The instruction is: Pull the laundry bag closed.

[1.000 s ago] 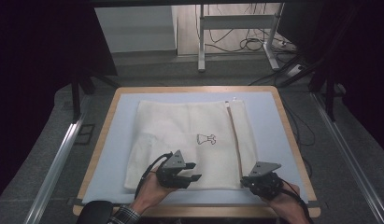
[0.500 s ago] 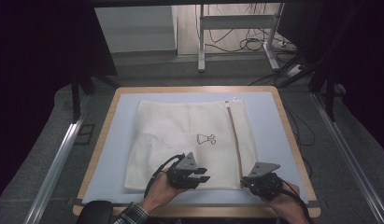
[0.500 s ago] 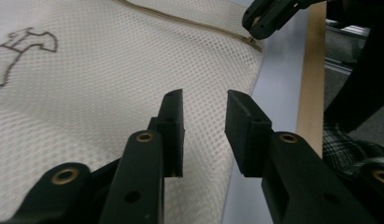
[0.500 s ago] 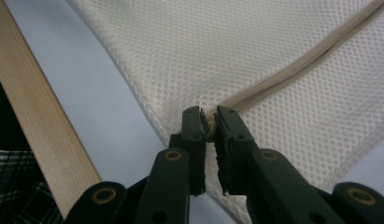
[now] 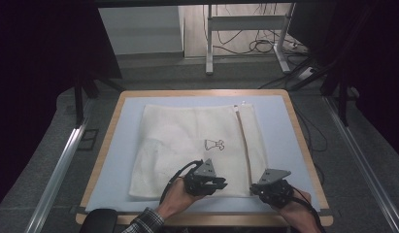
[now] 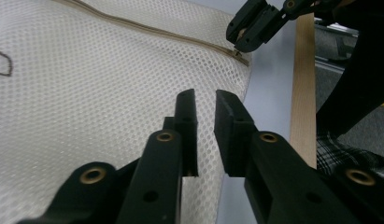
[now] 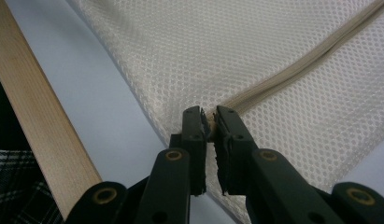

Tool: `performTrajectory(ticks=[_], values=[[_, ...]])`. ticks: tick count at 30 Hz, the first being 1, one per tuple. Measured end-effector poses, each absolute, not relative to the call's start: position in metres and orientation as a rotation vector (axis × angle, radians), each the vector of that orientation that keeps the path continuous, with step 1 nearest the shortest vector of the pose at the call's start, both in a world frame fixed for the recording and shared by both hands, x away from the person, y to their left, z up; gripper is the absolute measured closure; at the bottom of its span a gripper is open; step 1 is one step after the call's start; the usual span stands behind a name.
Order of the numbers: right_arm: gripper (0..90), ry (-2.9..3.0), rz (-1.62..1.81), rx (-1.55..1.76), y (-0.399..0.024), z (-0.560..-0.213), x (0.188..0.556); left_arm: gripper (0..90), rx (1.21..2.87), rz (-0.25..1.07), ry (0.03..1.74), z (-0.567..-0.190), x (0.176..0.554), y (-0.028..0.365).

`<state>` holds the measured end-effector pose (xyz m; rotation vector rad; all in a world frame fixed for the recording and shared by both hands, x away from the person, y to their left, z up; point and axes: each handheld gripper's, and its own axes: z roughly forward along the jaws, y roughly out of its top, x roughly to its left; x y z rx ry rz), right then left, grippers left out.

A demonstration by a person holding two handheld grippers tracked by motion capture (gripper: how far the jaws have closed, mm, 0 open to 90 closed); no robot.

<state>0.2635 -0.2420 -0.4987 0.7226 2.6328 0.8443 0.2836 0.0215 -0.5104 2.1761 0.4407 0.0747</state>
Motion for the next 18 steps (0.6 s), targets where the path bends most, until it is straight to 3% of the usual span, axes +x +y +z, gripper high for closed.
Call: performTrajectory(ticks=[6, 18], values=[[81.6, 2.631, 0.842, 0.722, -0.242, -0.499, 0.263, 89.3, 2.176, 0.046, 0.426, -0.512, 0.283, 0.012], [81.4, 2.626, 0.845, 0.738, -0.242, -0.499, 0.263, 89.7, 2.205, 0.053, 0.349, -0.51, 0.283, -0.013]])
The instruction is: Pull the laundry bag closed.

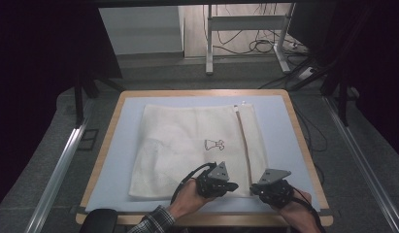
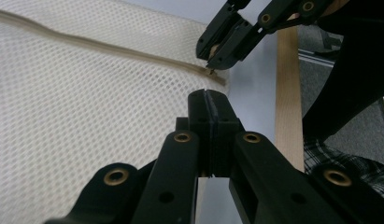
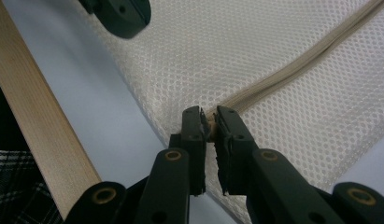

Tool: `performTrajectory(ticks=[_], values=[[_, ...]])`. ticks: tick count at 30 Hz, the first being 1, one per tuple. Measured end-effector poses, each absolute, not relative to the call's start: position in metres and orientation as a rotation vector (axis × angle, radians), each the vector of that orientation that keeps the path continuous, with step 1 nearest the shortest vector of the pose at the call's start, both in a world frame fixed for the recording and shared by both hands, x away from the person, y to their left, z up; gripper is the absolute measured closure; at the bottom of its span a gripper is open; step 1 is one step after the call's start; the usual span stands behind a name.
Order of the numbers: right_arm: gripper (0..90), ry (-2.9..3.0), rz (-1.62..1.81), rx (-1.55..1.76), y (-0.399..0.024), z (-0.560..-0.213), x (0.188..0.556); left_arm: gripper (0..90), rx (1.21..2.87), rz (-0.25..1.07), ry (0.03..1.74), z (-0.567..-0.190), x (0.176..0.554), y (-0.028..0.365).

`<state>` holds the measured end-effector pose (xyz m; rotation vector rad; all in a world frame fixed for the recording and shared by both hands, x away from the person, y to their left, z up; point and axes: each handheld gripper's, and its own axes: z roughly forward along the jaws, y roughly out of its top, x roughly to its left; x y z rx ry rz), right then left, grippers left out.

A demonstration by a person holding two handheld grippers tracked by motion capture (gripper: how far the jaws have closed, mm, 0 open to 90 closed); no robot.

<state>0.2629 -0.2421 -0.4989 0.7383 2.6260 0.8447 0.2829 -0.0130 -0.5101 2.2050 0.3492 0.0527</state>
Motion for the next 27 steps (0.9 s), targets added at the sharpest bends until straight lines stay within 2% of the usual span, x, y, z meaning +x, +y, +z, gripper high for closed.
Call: performTrajectory(ticks=[27], values=[[80.8, 2.621, 0.842, 0.744, -0.242, -0.499, 0.263, 89.7, 2.289, 0.026, 0.353, -0.533, 0.288, -0.049]])
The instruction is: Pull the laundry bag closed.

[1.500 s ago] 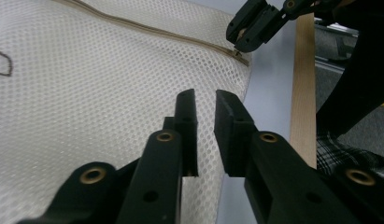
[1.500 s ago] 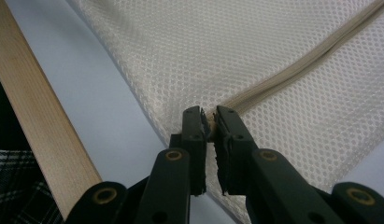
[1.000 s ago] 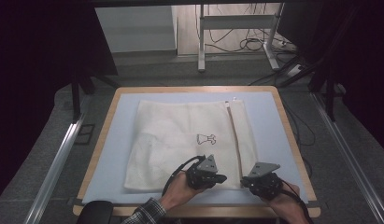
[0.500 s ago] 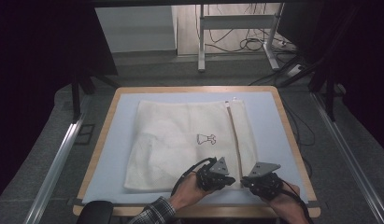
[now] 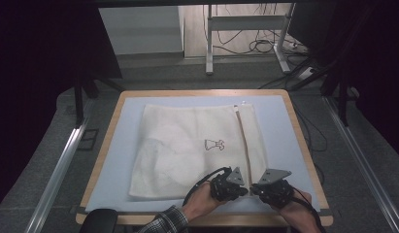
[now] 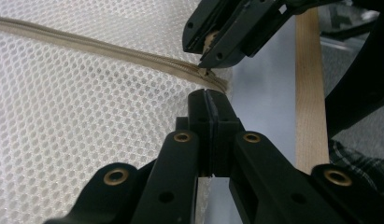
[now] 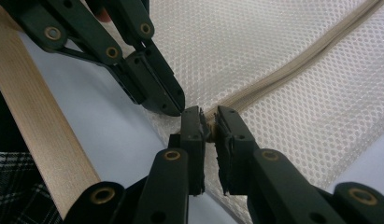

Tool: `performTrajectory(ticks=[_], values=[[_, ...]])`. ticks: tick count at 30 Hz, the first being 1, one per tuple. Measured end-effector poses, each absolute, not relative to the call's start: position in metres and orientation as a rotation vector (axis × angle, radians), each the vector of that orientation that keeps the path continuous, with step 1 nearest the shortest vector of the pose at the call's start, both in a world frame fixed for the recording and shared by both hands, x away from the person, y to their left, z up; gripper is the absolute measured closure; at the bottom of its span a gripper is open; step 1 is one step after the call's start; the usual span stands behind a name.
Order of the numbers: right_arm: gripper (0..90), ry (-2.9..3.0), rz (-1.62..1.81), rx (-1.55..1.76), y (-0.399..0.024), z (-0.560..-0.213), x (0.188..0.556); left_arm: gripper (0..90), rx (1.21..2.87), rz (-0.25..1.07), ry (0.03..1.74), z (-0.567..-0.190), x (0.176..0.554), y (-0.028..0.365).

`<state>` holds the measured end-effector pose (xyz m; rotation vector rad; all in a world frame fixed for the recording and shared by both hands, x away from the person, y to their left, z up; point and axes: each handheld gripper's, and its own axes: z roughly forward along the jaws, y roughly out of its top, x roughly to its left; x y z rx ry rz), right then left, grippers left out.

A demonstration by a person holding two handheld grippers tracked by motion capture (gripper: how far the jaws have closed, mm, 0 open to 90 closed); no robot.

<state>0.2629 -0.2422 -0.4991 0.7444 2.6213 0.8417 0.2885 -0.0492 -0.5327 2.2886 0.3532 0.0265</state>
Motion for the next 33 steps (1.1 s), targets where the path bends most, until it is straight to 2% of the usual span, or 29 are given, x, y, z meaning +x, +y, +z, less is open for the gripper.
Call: performTrajectory(ticks=[4, 10, 33], values=[[80.5, 2.621, 0.837, 0.741, -0.242, -0.499, 0.263, 89.8, 2.29, 0.028, 0.356, -0.533, 0.288, -0.05], [80.0, 2.619, 0.82, 0.727, -0.241, -0.5, 0.263, 89.9, 2.271, 0.099, 0.333, -0.536, 0.281, -0.049], [81.1, 2.596, 0.763, 0.699, -0.237, -0.501, 0.273, 90.0, 2.278, 0.076, 0.328, -0.536, 0.284, -0.048]])
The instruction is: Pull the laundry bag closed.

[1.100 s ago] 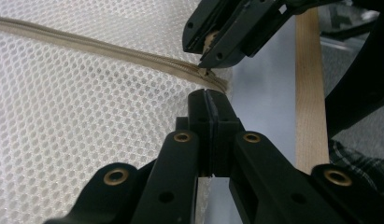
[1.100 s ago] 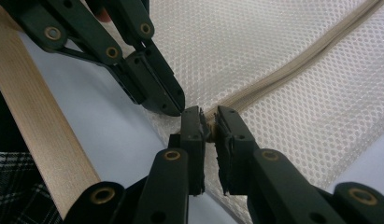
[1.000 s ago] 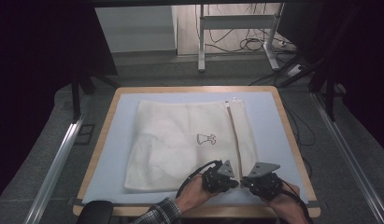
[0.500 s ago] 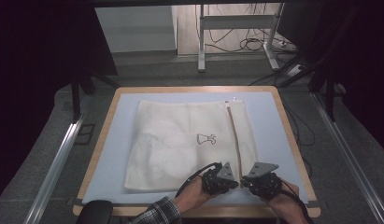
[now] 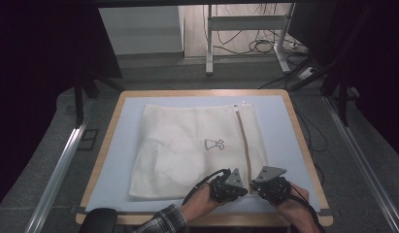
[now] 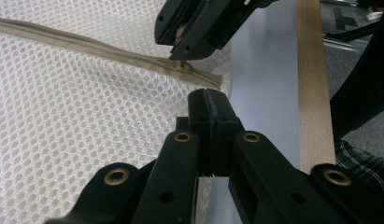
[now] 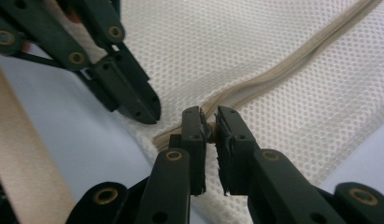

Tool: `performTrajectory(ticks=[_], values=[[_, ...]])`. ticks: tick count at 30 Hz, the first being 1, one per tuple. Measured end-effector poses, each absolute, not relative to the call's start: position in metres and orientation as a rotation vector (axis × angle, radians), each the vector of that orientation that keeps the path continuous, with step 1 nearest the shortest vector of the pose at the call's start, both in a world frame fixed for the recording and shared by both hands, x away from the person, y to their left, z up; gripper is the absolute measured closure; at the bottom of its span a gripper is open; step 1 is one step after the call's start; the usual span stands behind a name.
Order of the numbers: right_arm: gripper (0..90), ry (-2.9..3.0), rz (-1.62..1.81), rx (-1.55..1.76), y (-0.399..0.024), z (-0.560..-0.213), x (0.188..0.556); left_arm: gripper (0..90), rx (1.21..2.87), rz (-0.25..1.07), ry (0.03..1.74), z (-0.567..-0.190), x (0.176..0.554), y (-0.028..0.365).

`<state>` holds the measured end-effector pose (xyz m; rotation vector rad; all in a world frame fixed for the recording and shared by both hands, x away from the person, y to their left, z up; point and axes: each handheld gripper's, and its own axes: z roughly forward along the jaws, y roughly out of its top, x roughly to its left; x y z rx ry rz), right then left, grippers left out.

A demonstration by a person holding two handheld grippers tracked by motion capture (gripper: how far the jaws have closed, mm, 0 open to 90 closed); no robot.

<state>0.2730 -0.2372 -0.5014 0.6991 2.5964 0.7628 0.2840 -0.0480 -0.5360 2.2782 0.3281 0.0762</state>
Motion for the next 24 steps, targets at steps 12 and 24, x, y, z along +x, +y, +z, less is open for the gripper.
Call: performTrajectory(ticks=[12, 24], values=[[81.3, 2.57, 0.751, 0.698, -0.239, -0.501, 0.281, 89.9, 2.27, 0.063, 0.335, -0.537, 0.285, -0.047], [81.4, 2.563, 0.771, 0.717, -0.238, -0.503, 0.292, 89.9, 2.266, 0.063, 0.338, -0.537, 0.284, -0.047]])
